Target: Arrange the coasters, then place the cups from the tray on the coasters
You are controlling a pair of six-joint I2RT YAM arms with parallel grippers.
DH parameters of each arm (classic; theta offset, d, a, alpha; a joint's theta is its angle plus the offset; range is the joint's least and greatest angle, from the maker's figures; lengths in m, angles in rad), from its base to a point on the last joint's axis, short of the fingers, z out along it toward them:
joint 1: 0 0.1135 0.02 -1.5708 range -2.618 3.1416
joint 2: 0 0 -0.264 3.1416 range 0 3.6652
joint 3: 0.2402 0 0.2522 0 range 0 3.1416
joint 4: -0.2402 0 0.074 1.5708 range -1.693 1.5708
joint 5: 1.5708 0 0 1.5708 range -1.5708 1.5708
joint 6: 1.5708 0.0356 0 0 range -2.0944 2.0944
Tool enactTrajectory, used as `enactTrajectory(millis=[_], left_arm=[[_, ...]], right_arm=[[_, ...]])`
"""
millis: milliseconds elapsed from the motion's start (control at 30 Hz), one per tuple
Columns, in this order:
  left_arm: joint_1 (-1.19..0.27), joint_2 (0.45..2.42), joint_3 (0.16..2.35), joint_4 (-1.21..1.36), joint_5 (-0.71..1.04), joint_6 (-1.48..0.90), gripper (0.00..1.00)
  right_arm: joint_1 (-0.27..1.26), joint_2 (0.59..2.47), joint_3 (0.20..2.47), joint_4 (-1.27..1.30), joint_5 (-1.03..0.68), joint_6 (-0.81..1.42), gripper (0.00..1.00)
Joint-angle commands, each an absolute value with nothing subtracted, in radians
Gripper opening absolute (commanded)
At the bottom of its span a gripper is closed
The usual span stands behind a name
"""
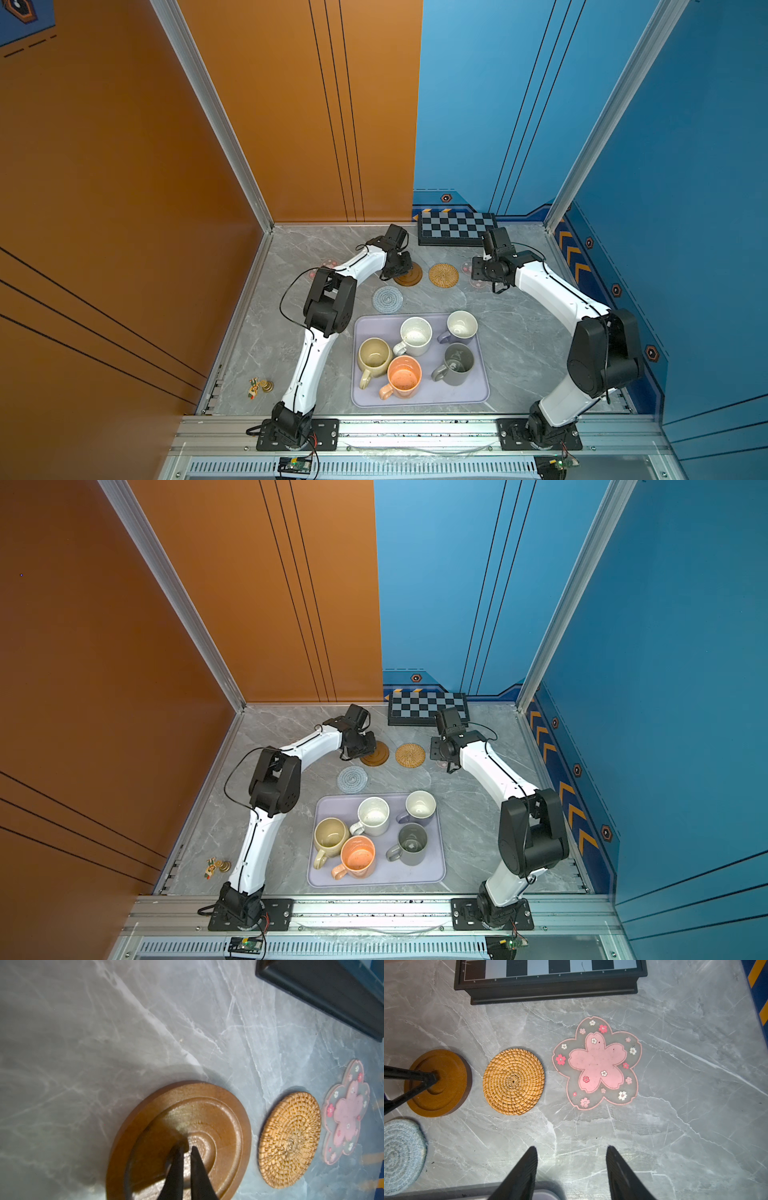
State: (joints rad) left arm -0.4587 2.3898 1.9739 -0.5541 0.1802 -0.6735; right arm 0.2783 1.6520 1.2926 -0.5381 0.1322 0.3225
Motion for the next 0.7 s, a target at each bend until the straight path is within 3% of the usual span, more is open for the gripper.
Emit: enactTrajectory(millis=[0, 200, 667], left_arm=[[-0.474, 2.281, 1.961, -0.621, 0.248, -0.657, 0.14], [-0.463, 2.109, 1.868, -0.623, 0.301, -0.613, 0.19], [-0.437, 1.793, 1.373, -0.622, 0.146, -0.542, 0.24]], right_arm=[[0.275, 1.621, 1.281, -0.536, 0.128, 0.339, 0.57], [0.277, 1.628, 1.284, -0.52, 0.108, 0.351, 0.59], [0.28, 1.605, 1.261, -0.511, 0.085, 0.345, 0.59]])
